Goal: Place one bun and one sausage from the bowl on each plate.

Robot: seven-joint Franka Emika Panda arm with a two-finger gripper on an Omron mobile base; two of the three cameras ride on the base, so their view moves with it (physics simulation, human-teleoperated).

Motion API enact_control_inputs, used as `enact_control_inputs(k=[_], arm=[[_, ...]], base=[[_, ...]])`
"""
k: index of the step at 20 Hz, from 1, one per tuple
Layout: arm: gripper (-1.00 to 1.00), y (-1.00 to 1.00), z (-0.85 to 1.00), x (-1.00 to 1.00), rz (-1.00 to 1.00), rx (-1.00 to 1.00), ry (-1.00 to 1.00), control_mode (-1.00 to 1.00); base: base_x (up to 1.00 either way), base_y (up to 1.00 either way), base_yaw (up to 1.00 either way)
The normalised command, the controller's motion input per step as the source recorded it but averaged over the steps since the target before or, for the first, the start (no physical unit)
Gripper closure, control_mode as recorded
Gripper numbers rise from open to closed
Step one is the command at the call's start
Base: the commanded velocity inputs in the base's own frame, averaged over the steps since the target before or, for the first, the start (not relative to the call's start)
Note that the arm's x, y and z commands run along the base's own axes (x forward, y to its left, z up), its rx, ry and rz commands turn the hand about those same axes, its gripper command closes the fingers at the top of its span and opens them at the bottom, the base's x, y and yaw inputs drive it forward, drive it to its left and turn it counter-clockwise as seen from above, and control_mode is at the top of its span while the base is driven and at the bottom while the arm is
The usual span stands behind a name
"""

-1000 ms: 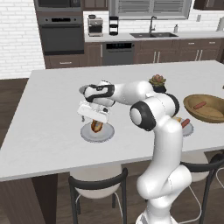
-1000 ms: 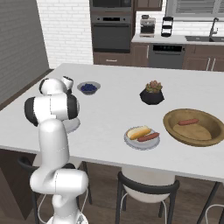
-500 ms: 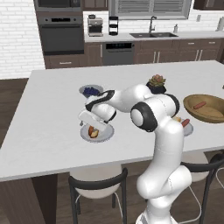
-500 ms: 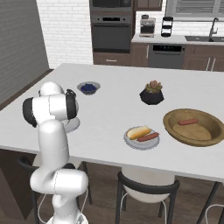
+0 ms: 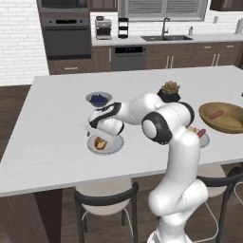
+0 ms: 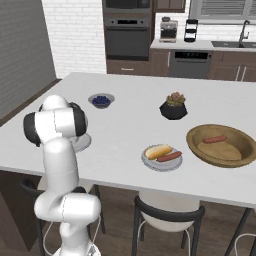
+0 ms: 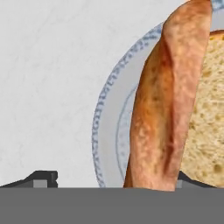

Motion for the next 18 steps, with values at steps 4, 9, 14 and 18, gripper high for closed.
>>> enact_control_inputs(k=[4,9,14,18], arm=[[-1.00,-0.67,-0.70,0.00,-0.17,-0.06,-0.01,-1.00],[-1.00,-0.72,-0.43,-0.04,-0.19,-0.08,0.00,-1.00],[-1.00,-0.66,-0.46,-0.20,-0.20,-0.08,0.10,-1.00],[-1.00,-0.56,-0.39,-0.37,-0.18,-0.04,0.15,-1.00]], base=[[0.00,0.00,0.00],[0.00,0.00,0.00],[0.00,0.00,0.00],[0.00,0.00,0.00]])
